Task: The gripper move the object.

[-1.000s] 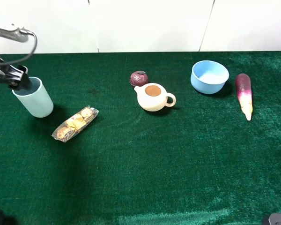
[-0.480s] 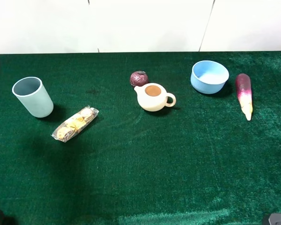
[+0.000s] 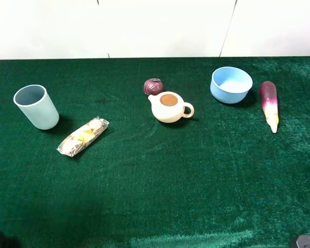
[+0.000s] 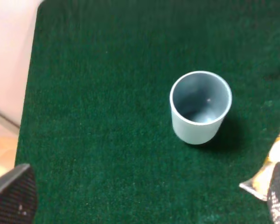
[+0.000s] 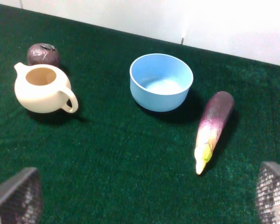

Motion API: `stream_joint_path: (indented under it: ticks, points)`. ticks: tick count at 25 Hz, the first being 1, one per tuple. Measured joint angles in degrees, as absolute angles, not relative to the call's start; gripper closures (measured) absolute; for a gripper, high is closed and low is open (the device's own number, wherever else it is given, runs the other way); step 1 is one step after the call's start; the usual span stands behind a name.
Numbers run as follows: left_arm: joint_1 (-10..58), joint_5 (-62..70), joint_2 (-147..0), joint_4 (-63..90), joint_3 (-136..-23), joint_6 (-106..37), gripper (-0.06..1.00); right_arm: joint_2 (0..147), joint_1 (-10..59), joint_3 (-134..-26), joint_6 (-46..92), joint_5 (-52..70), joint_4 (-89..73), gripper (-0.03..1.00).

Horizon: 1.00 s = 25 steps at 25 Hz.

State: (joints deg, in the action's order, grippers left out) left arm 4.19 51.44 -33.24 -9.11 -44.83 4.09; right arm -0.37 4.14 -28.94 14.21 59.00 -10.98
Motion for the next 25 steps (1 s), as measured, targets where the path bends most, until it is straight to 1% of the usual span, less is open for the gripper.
stream_joint_path:
  ticks: [15, 22, 25]
  points:
    - [4.2, 52.3, -12.7, -3.0, -43.7, 4.1, -0.05, -0.4, 4.1, -28.9, 14.2, 59.0, -11.0, 0.27]
    - [4.2, 49.1, -1.5, -3.0, -35.7, 4.1, -0.05, -0.4, 4.1, -28.9, 14.2, 59.0, -11.0, 0.27]
    - [4.2, 48.8, 0.3, -3.0, -32.6, 4.1, -0.05, -0.4, 4.1, -28.9, 14.2, 59.0, -11.0, 0.27]
